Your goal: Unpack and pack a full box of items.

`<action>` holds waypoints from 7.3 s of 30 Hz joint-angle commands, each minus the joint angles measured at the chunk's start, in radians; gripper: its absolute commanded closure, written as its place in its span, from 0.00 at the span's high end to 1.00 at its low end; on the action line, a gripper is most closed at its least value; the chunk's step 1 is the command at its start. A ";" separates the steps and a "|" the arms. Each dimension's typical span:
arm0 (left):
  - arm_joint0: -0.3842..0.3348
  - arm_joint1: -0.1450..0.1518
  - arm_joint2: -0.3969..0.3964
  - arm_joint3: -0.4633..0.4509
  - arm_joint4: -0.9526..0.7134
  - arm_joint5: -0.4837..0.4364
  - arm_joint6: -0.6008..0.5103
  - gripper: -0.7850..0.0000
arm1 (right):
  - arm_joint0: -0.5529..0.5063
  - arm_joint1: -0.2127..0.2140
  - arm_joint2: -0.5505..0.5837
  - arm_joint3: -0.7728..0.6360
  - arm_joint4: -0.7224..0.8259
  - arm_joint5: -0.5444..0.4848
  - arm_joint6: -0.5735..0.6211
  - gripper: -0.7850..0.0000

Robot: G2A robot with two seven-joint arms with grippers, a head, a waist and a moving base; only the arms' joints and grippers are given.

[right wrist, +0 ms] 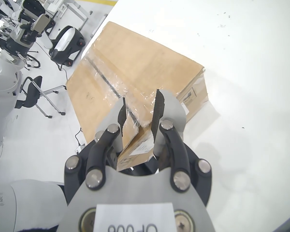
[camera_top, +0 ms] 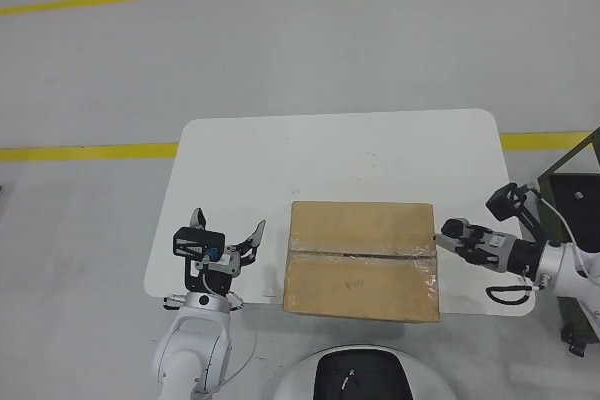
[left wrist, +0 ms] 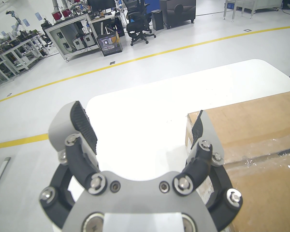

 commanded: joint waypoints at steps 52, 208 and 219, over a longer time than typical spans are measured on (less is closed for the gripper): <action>0.000 0.000 0.000 0.000 0.000 0.000 0.000 1.00 | 0.117 0.004 -0.161 0.006 0.062 -0.012 -0.032 0.00; -0.155 -0.024 0.127 0.057 -0.248 -0.040 -0.317 0.00 | 0.345 -0.005 -0.250 0.062 0.291 0.075 -0.016 0.33; -0.174 -0.020 0.003 0.111 -0.358 -0.006 -0.314 0.03 | 0.201 -0.009 -0.290 0.093 0.344 -0.048 -0.053 0.00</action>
